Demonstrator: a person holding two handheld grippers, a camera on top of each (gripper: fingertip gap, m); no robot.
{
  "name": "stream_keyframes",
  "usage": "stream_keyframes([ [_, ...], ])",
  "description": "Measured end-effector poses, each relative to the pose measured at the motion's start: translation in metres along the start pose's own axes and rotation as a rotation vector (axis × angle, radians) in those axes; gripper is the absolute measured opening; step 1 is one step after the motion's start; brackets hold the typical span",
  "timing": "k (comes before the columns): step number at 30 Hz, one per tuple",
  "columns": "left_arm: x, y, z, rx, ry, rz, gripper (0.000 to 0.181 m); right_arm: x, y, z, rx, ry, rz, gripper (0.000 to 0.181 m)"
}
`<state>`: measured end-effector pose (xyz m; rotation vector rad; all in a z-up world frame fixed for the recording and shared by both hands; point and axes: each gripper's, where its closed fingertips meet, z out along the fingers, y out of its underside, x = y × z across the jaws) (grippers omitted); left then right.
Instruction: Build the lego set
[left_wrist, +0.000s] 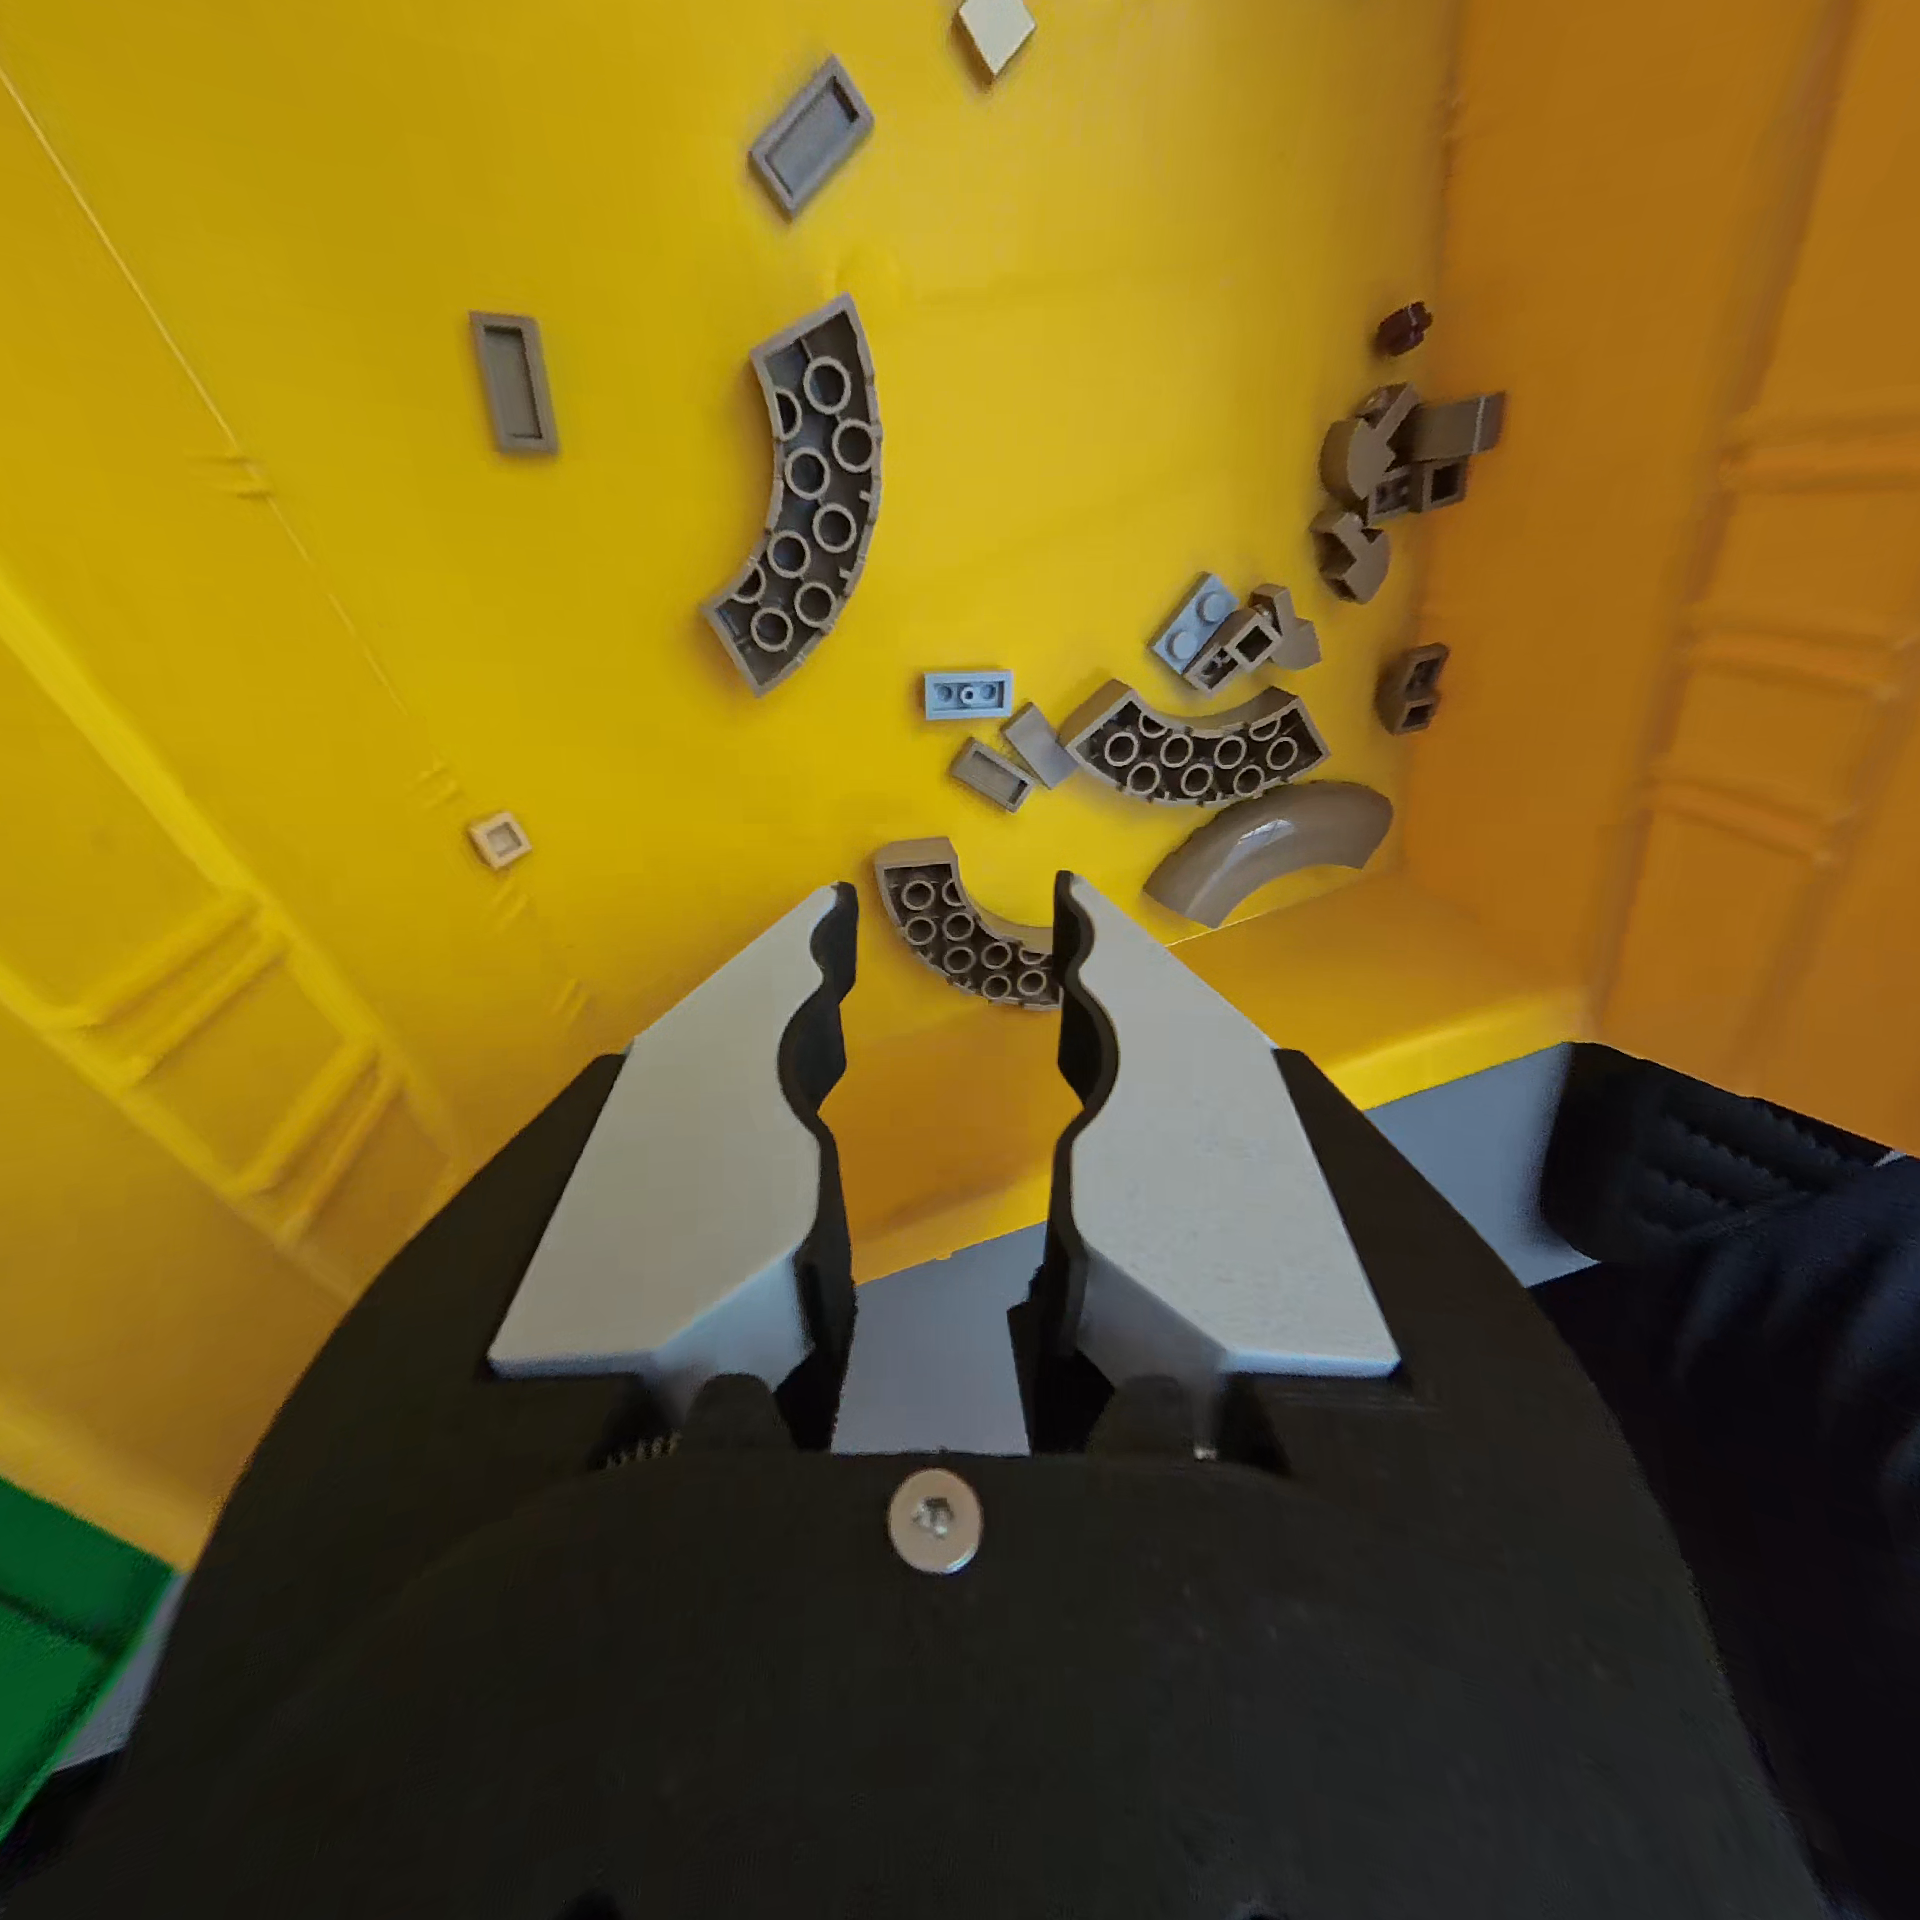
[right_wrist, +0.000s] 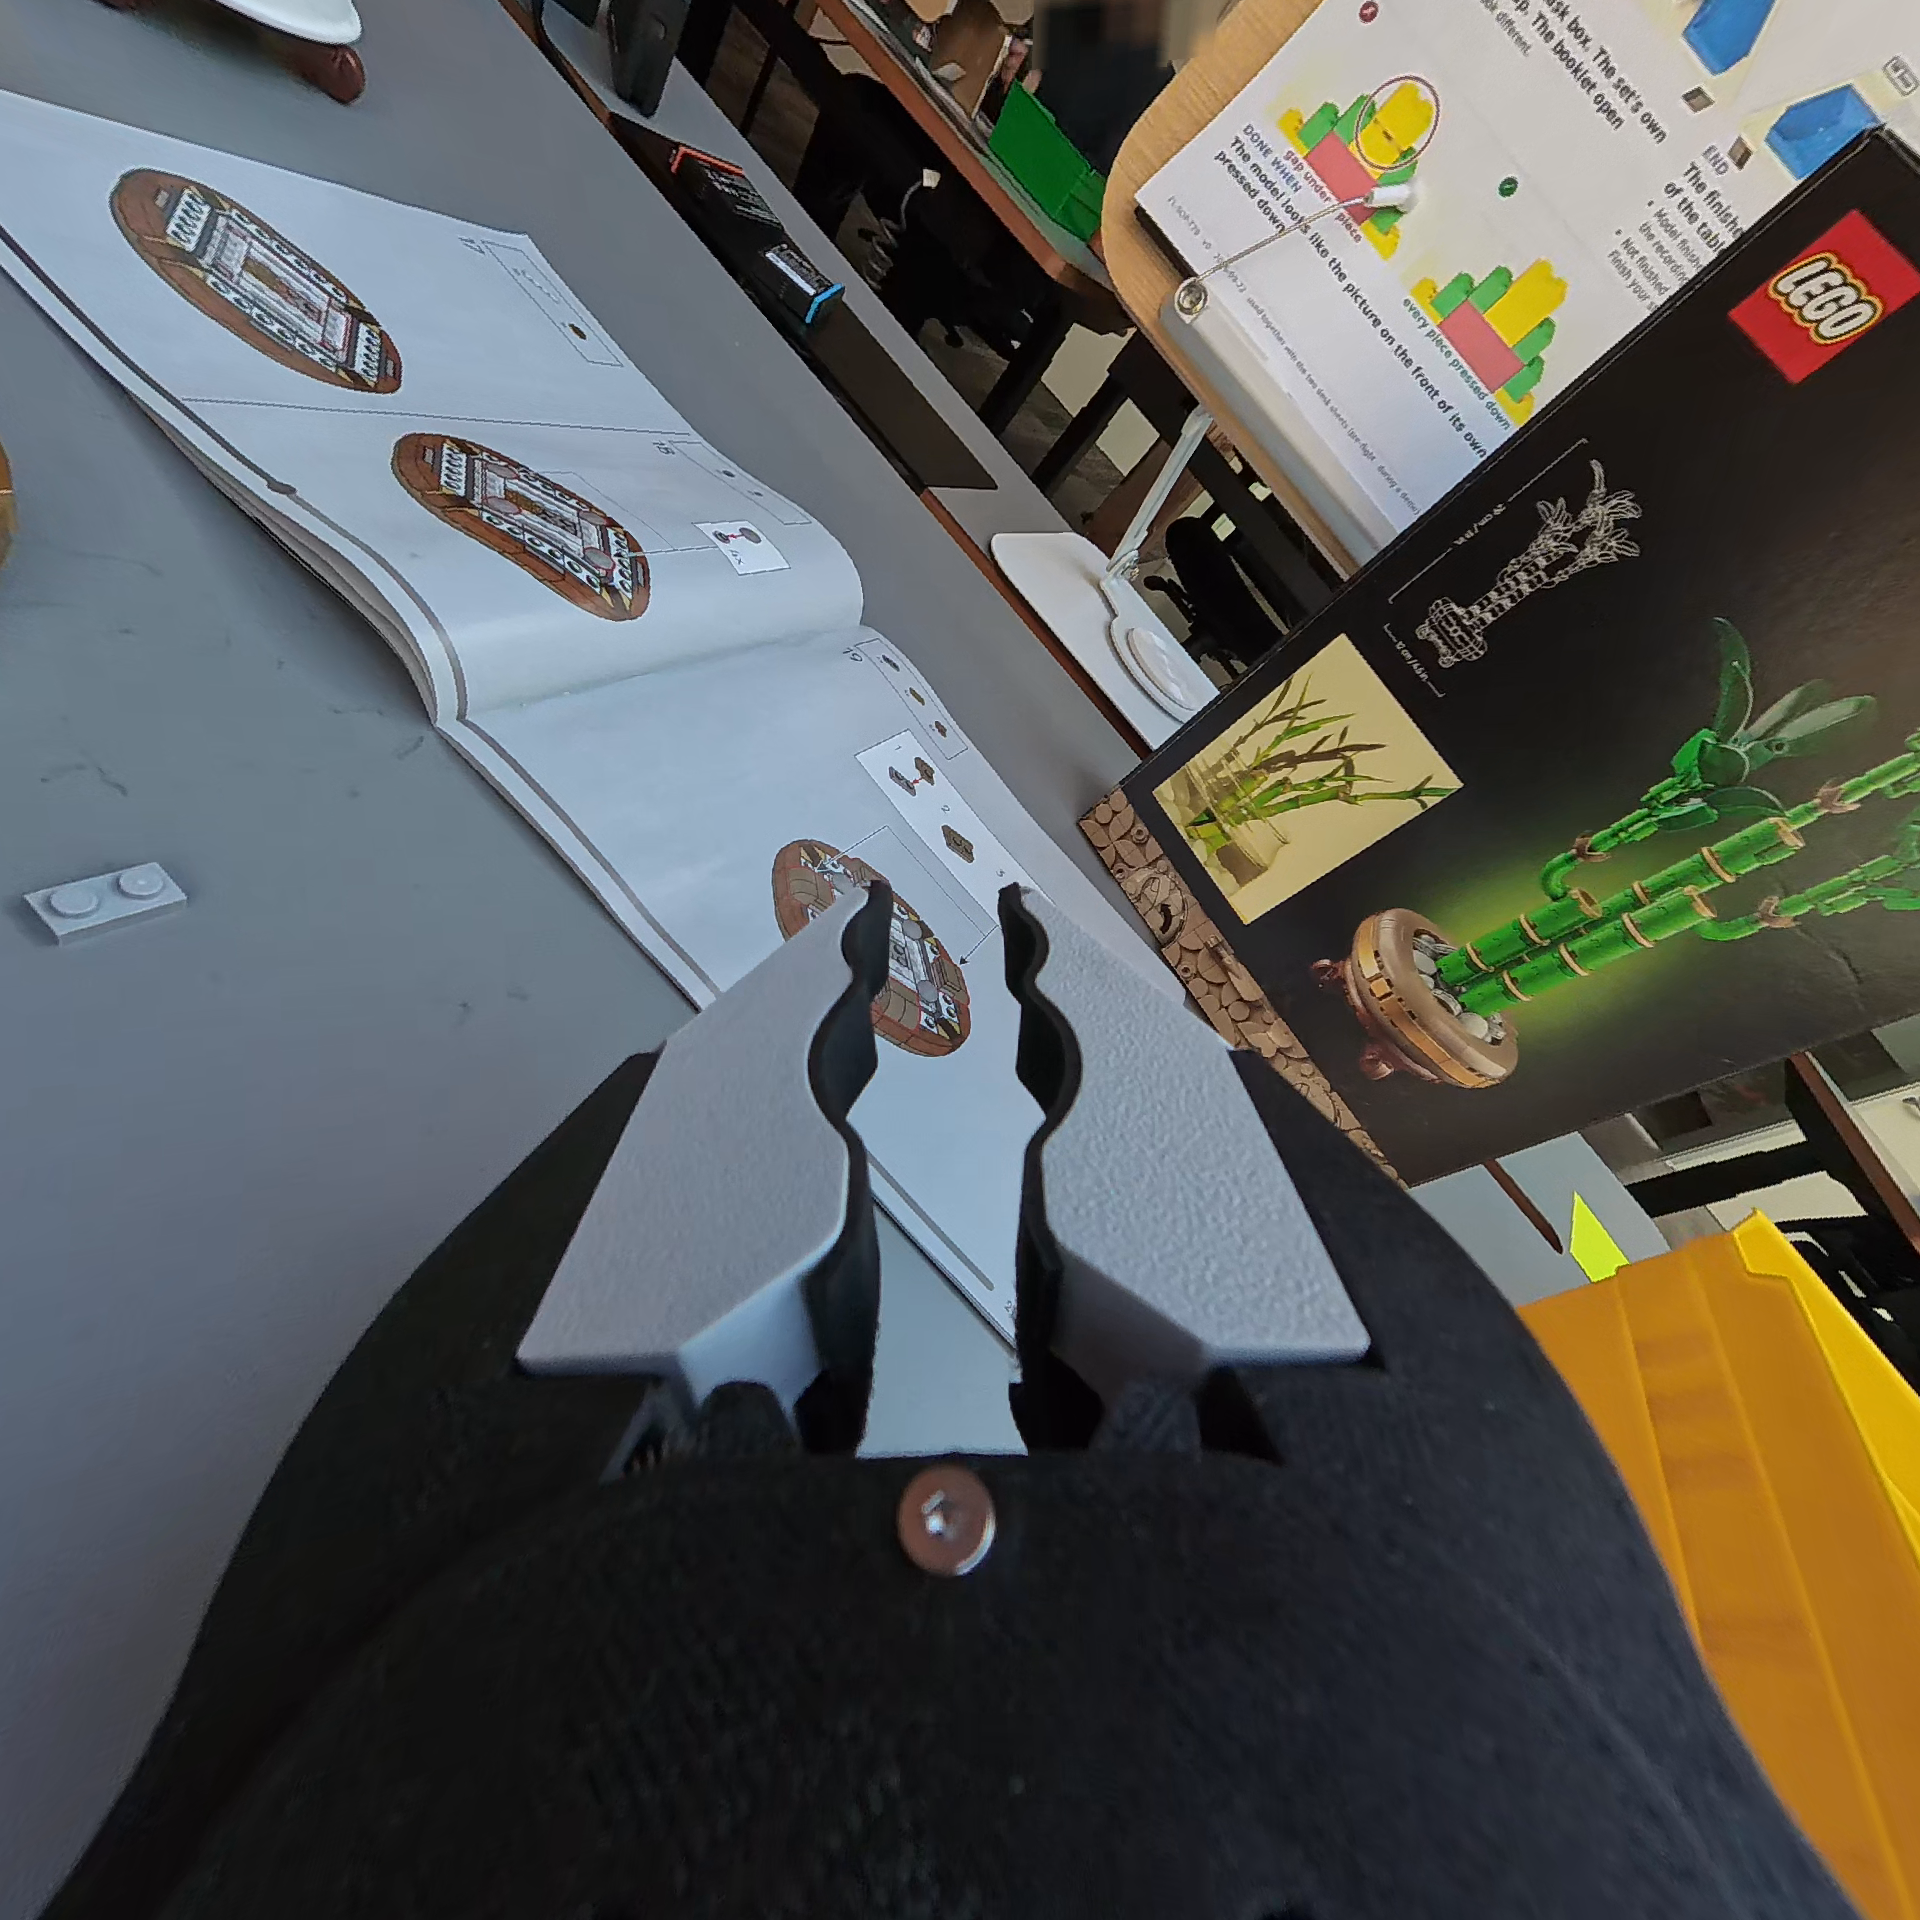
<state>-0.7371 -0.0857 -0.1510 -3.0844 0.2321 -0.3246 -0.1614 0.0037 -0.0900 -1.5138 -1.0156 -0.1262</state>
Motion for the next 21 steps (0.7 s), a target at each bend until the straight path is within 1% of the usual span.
stream_keyframes([
  [2,0.005,0.004,0.005,-0.026,0.030,-0.030,0.037,-0.001,0.001,0.001,-0.005,-0.003,-0.003,0.020],
  [4,0.000,0.006,0.009,-0.046,-0.008,-0.026,0.035,-0.002,0.002,0.001,-0.012,-0.007,-0.010,0.020],
  [5,-0.004,0.006,0.010,-0.045,-0.037,-0.014,0.028,-0.003,0.002,0.002,-0.014,-0.007,-0.015,0.020],
  [6,-0.005,0.004,0.010,-0.039,-0.048,-0.003,0.027,-0.003,0.002,0.002,-0.016,-0.008,-0.020,0.020],
  [7,-0.003,0.004,0.010,-0.037,-0.043,0.009,0.021,-0.004,0.003,0.002,-0.019,-0.009,-0.025,0.020],
  [8,-0.001,0.002,0.010,-0.028,-0.035,0.024,0.015,-0.005,0.003,0.002,-0.022,-0.010,-0.031,0.021],
  [11,-0.005,-0.007,0.005,0.031,-0.067,0.037,0.015,-0.006,0.004,0.003,-0.028,-0.012,-0.045,0.020],
  [14,-0.012,-0.020,-0.008,0.119,-0.124,0.054,0.015,-0.007,0.004,0.003,-0.032,-0.015,-0.049,0.020],
  [16,-0.024,-0.016,-0.012,0.082,-0.201,0.064,0.015,-0.008,0.006,0.004,-0.038,-0.018,-0.049,0.020],
  [18,-0.033,-0.003,-0.009,-0.011,-0.243,0.085,0.015,-0.008,0.006,0.005,-0.040,-0.018,-0.052,0.020],
  [20,-0.030,0.006,-0.001,-0.075,-0.208,0.088,0.015,-0.008,0.006,0.004,-0.042,-0.017,-0.054,0.020],
  [21,-0.027,0.006,0.003,-0.080,-0.175,0.086,0.015,-0.008,0.007,0.005,-0.042,-0.016,-0.054,0.020],
])
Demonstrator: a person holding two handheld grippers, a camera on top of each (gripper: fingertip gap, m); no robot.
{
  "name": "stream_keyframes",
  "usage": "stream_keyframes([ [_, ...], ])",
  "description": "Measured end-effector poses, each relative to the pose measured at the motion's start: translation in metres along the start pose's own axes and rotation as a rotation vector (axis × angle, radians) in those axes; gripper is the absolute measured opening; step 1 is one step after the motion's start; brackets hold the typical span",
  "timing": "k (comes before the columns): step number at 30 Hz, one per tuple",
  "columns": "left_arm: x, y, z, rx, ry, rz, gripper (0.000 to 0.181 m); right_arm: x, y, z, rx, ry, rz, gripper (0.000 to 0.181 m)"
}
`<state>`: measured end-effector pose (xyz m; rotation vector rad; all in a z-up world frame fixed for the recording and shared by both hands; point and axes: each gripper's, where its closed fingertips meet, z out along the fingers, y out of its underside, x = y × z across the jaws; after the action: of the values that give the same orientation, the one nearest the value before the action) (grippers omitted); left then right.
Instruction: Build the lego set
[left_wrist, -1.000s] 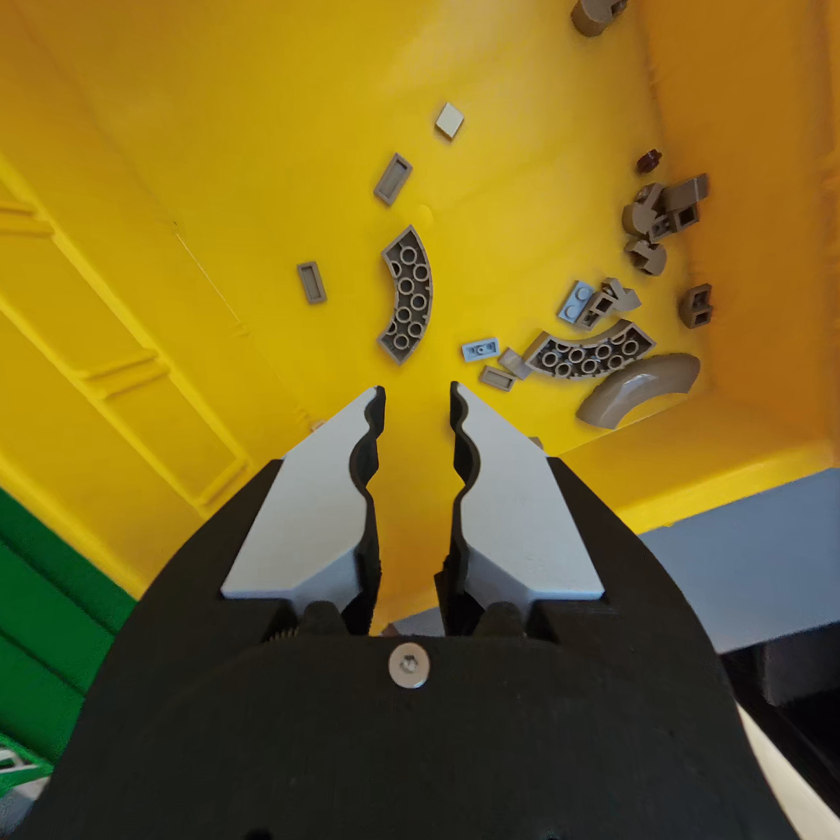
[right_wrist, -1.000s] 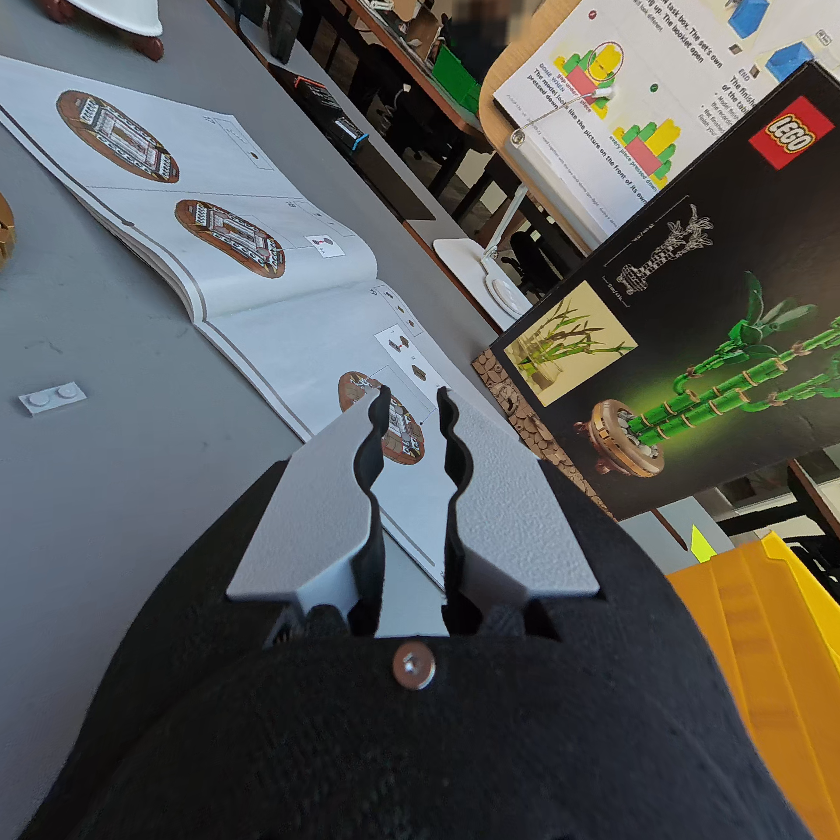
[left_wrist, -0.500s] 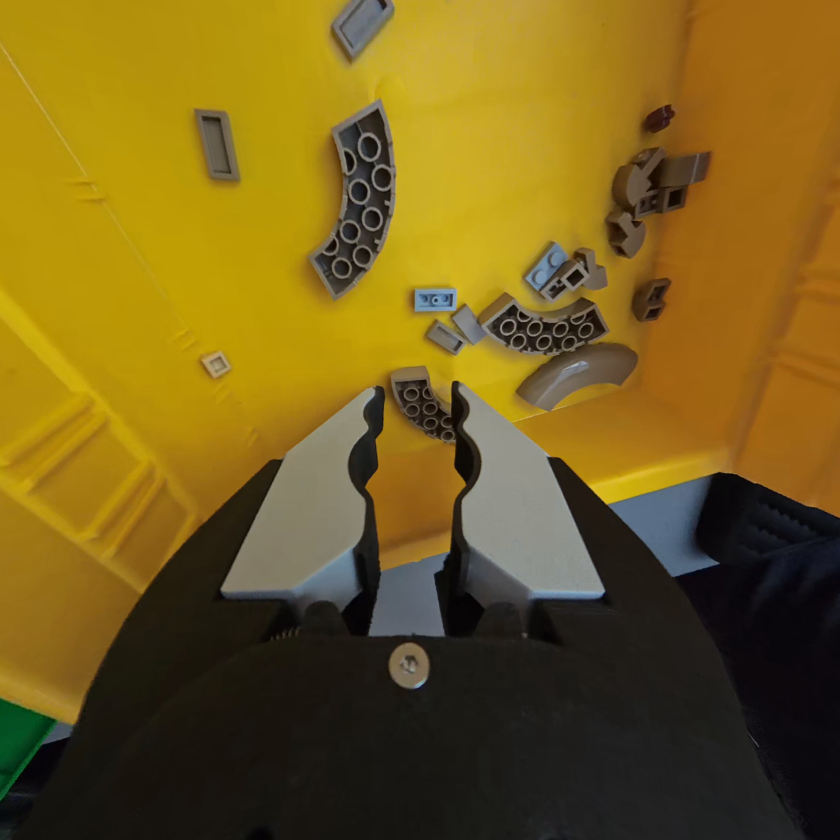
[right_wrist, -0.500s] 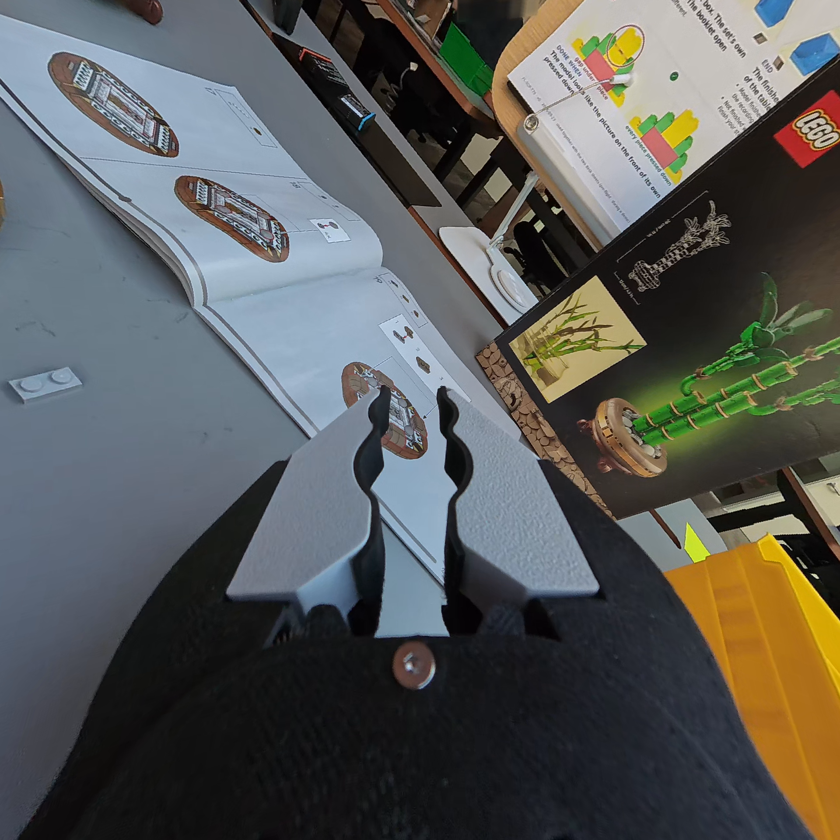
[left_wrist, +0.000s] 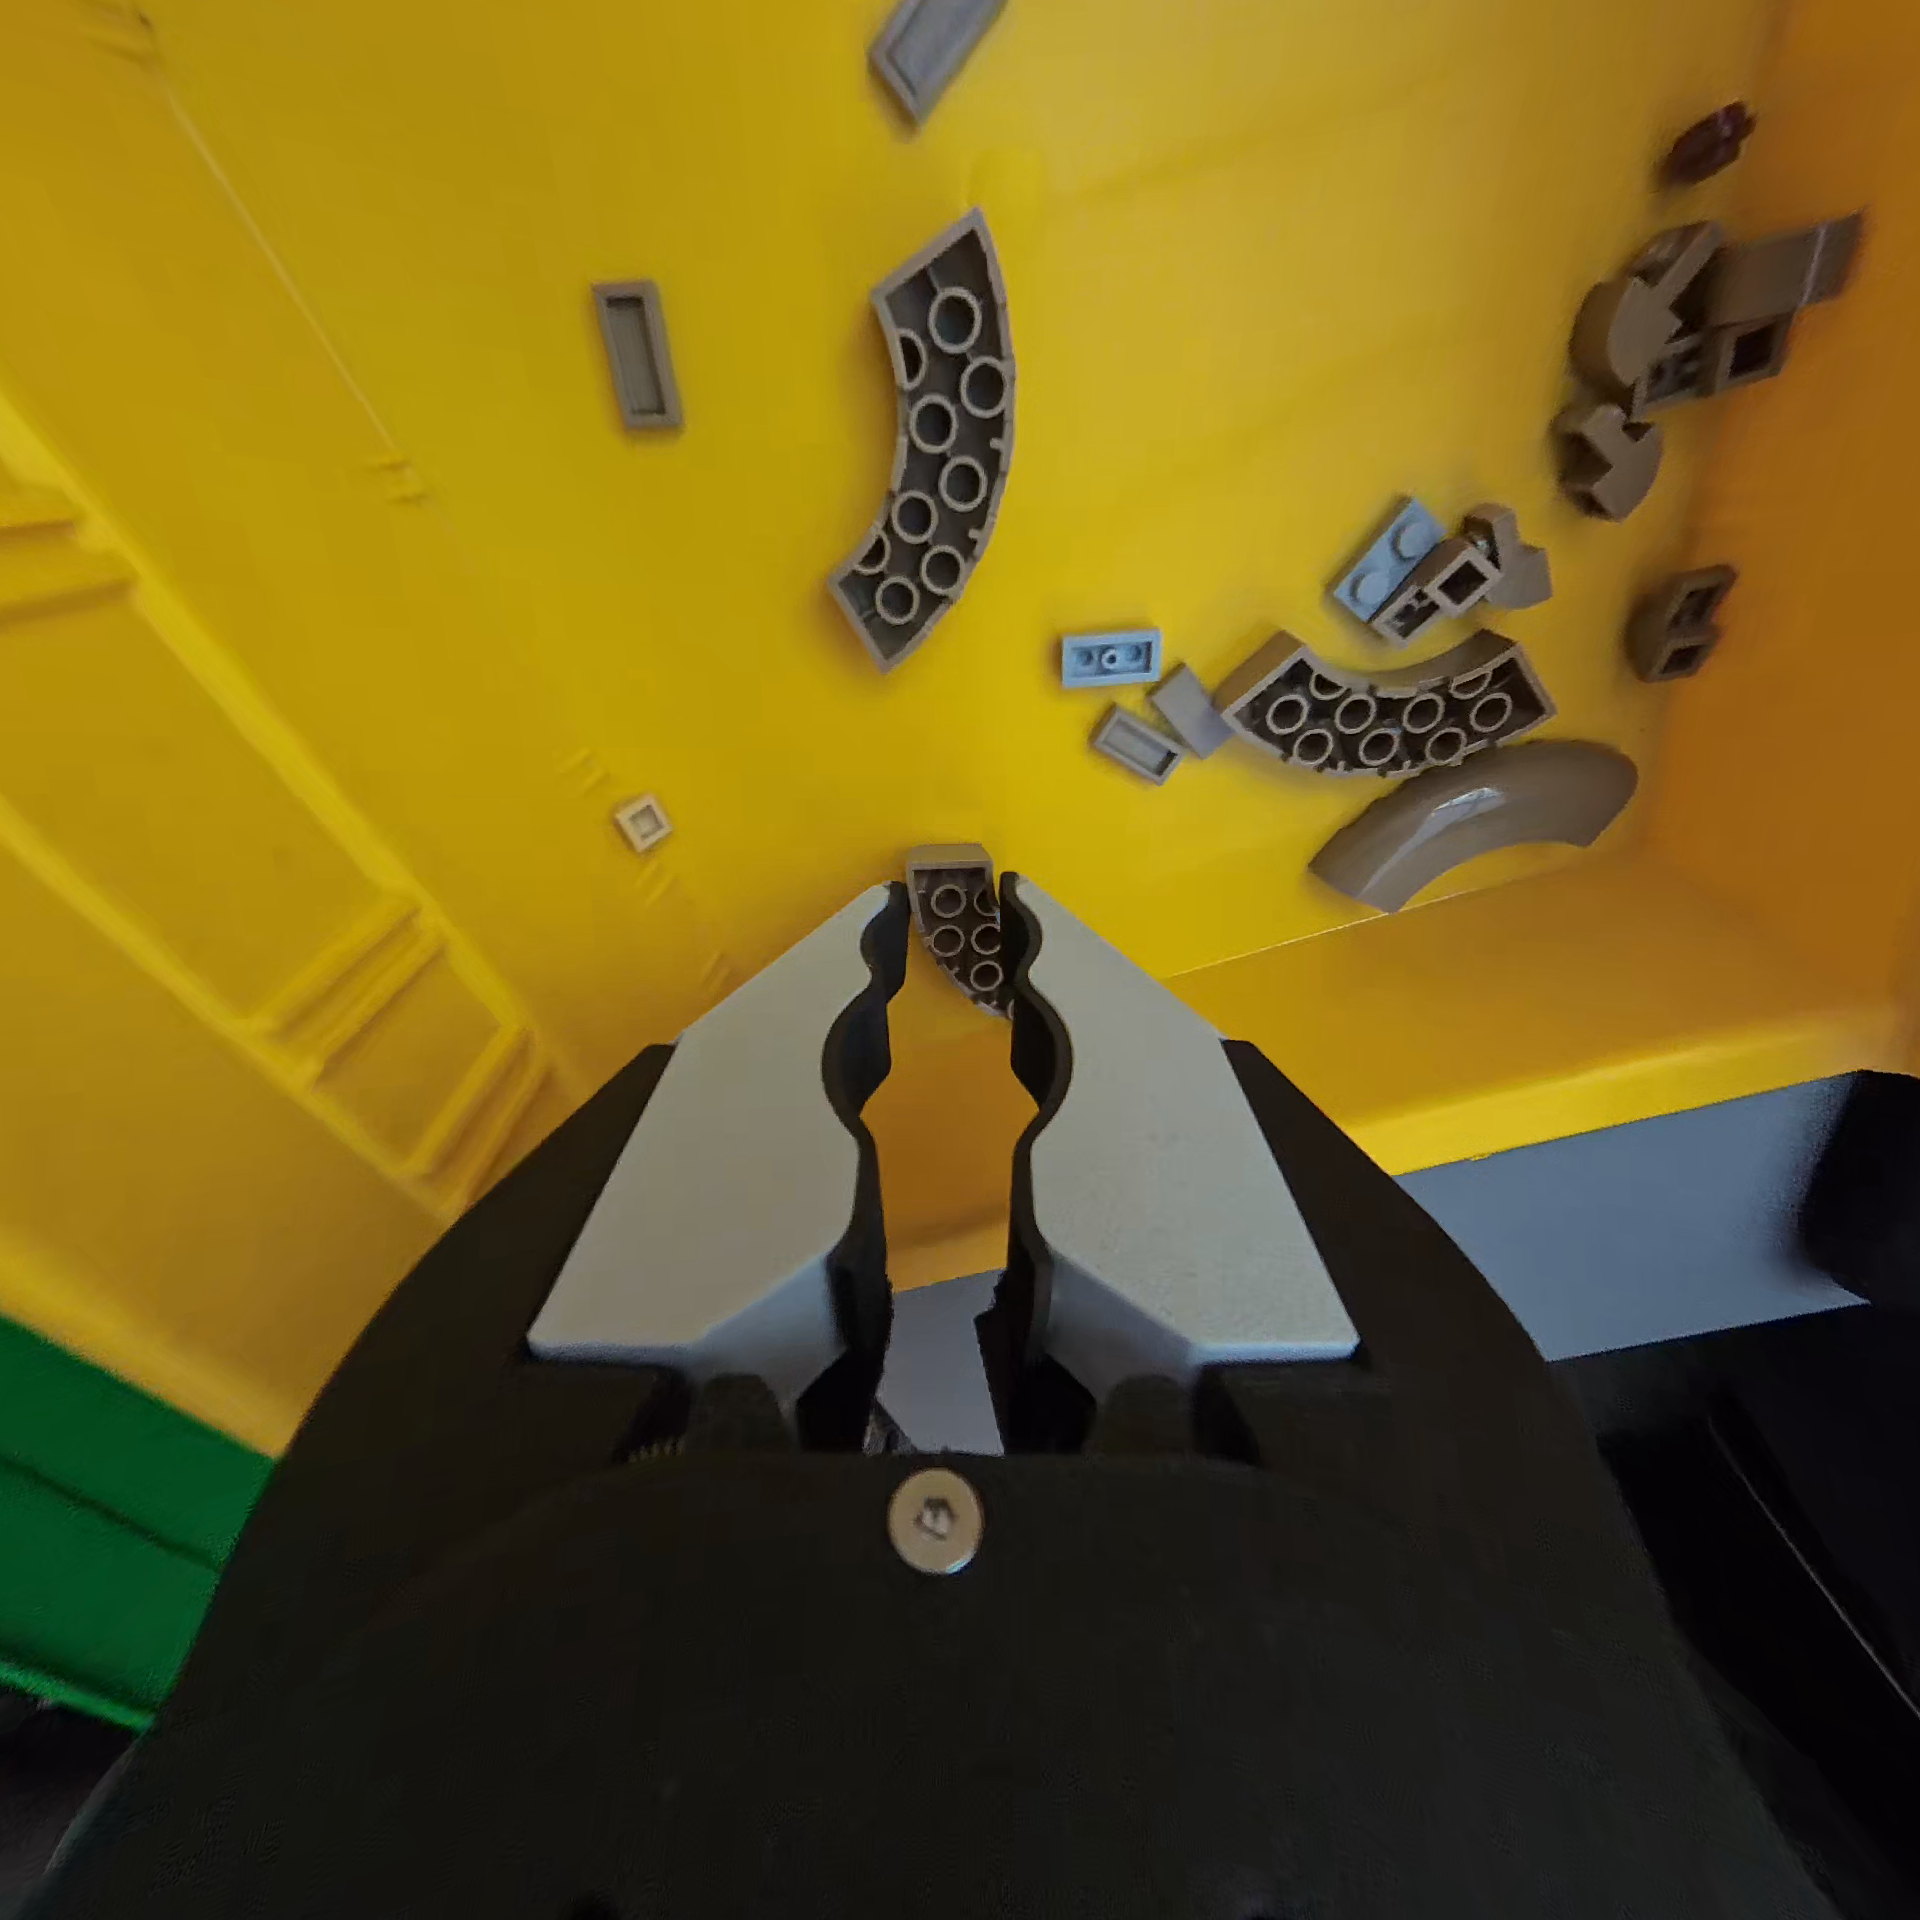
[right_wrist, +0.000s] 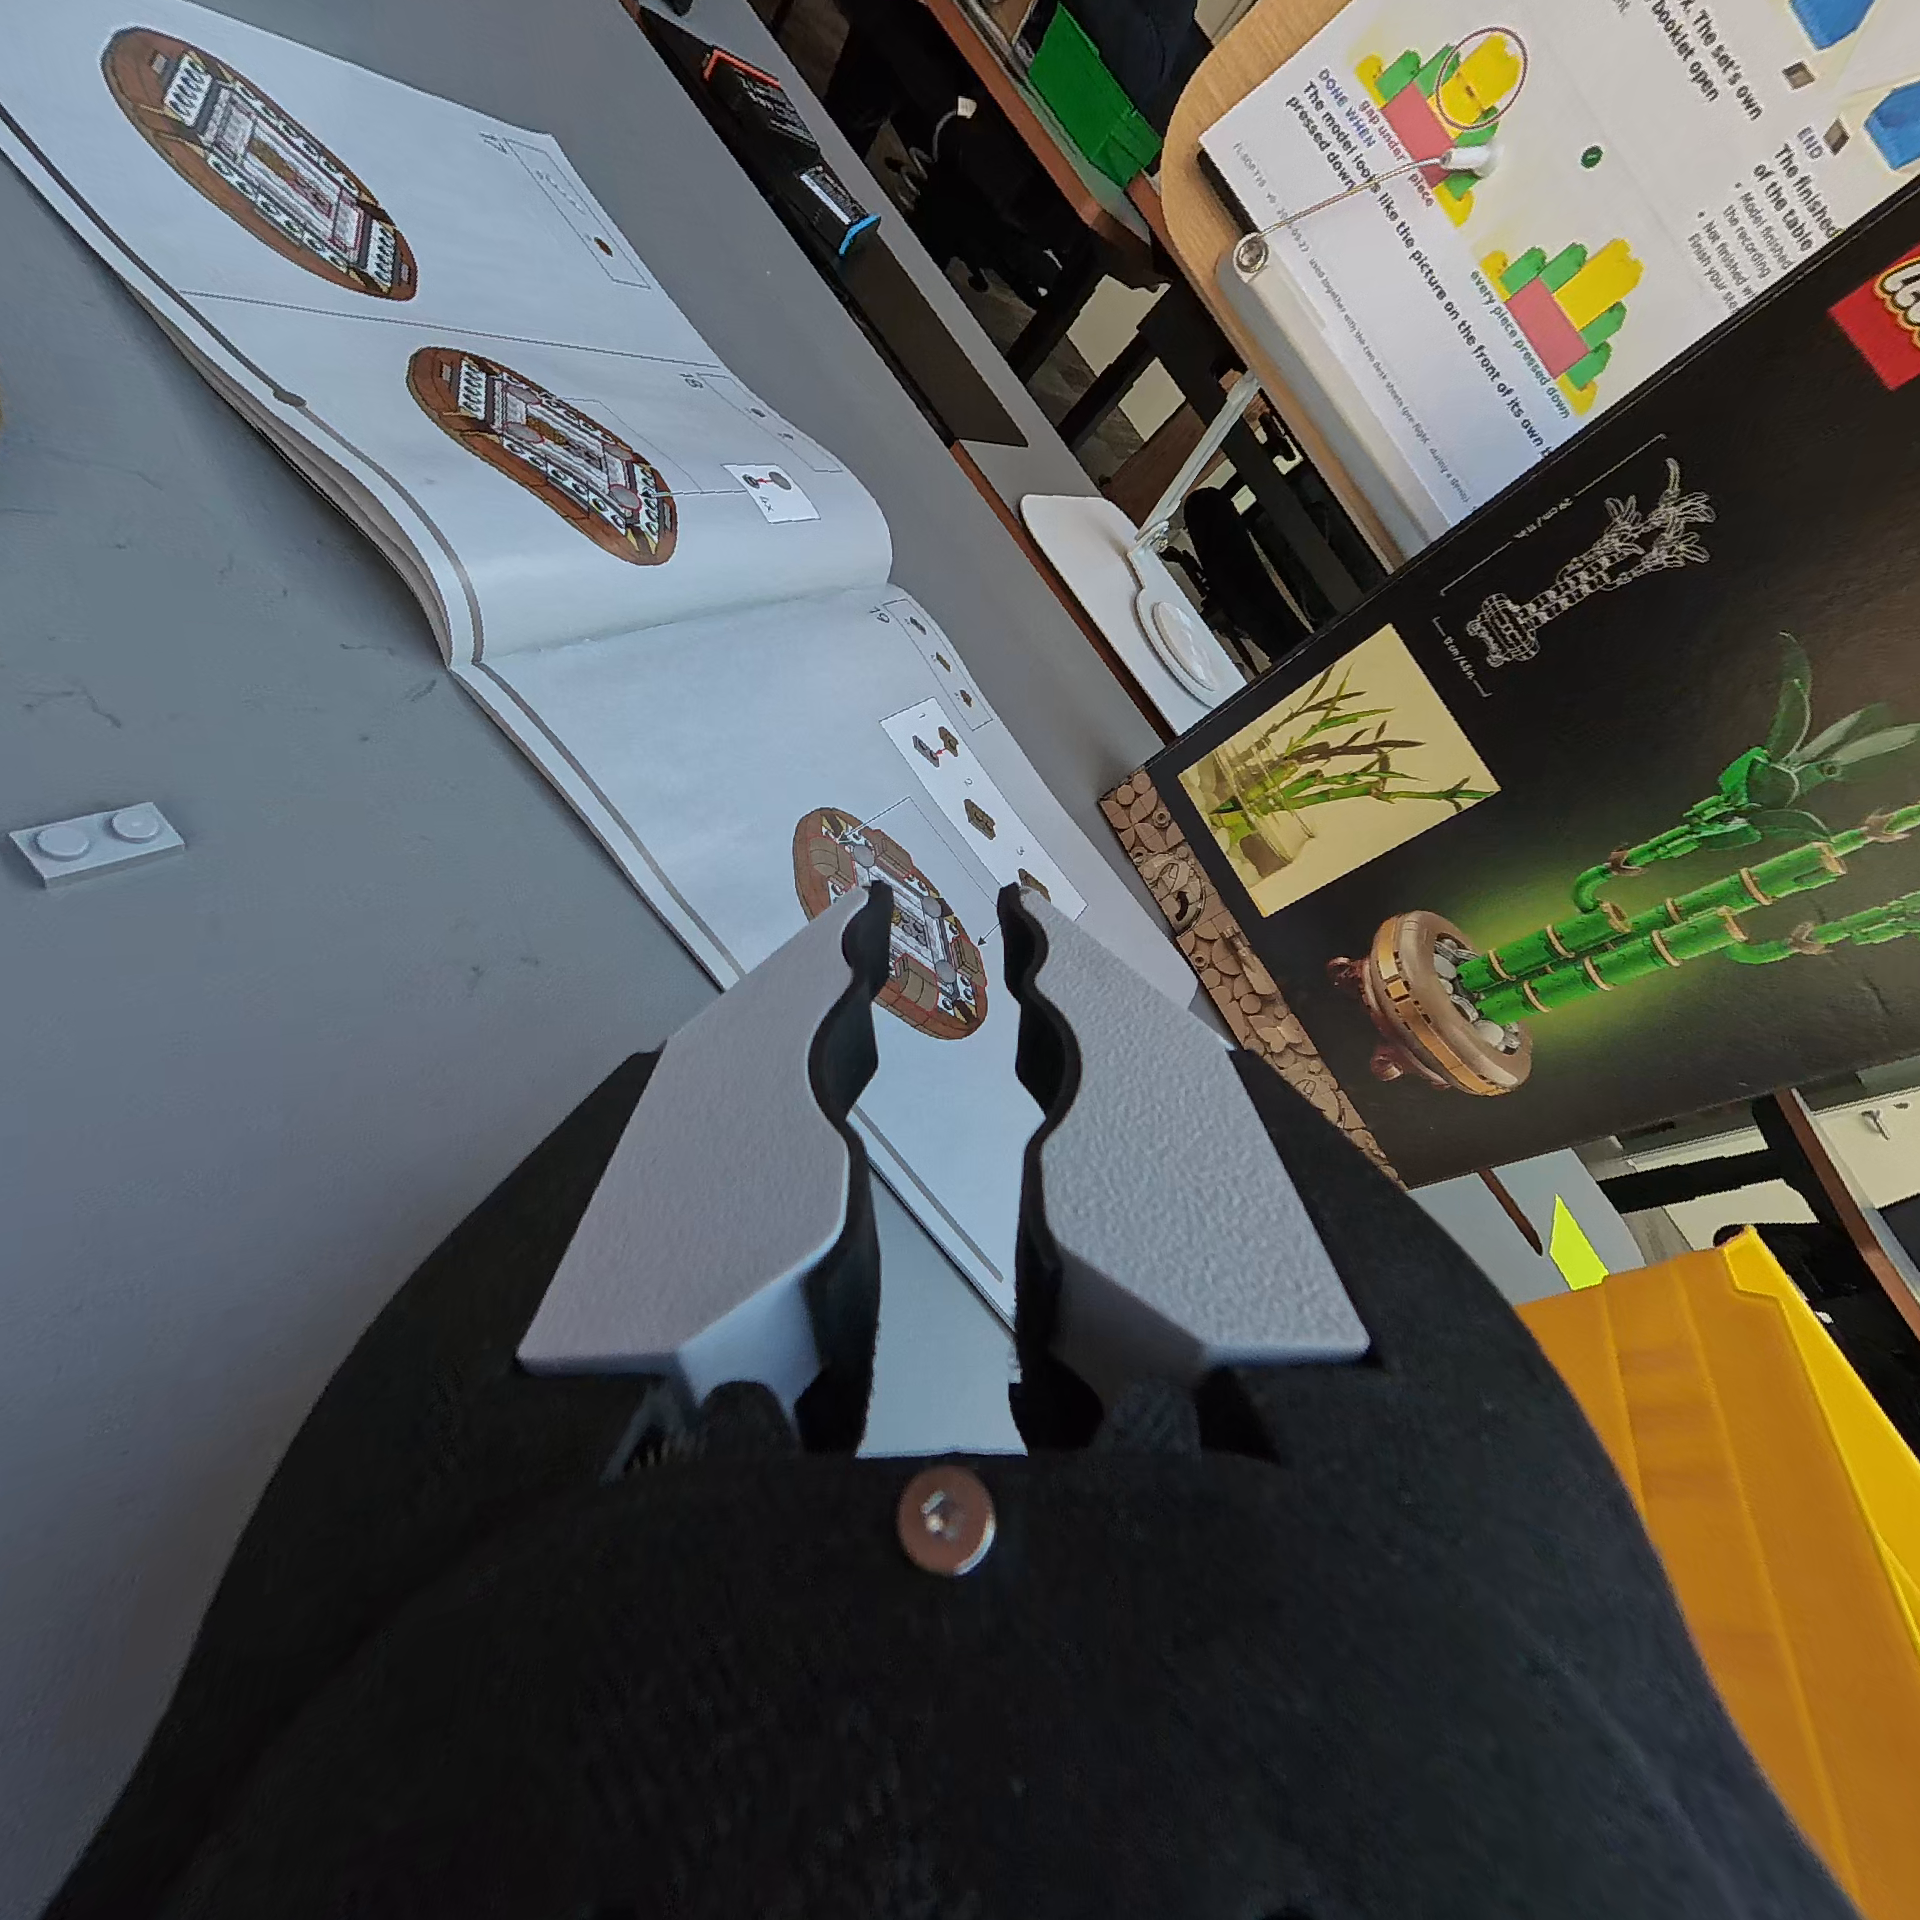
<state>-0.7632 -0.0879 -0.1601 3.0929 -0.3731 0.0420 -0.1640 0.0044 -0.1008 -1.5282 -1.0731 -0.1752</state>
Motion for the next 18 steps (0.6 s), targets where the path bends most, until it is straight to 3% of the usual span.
stream_keyframes([
  [3,0.009,-0.001,0.003,-0.001,0.032,-0.038,0.026,0.000,0.001,0.000,-0.003,-0.001,0.001,0.020],
  [7,0.022,-0.028,-0.018,0.184,-0.041,0.036,0.027,-0.002,0.002,0.002,-0.010,-0.010,-0.004,0.020],
  [11,0.081,-0.060,-0.038,0.421,0.157,0.331,0.025,-0.004,0.002,0.003,-0.017,-0.012,-0.018,0.020],
  [13,0.087,-0.060,-0.033,0.431,0.139,0.451,0.021,-0.004,0.002,0.003,-0.017,-0.012,-0.020,0.020],
  [15,0.080,-0.060,-0.025,0.409,0.092,0.480,0.020,-0.003,0.003,0.003,-0.022,-0.008,-0.019,0.019],
  [18,0.085,-0.059,-0.023,0.396,0.146,0.479,0.021,-0.004,0.003,0.003,-0.016,-0.015,-0.013,0.019],
])
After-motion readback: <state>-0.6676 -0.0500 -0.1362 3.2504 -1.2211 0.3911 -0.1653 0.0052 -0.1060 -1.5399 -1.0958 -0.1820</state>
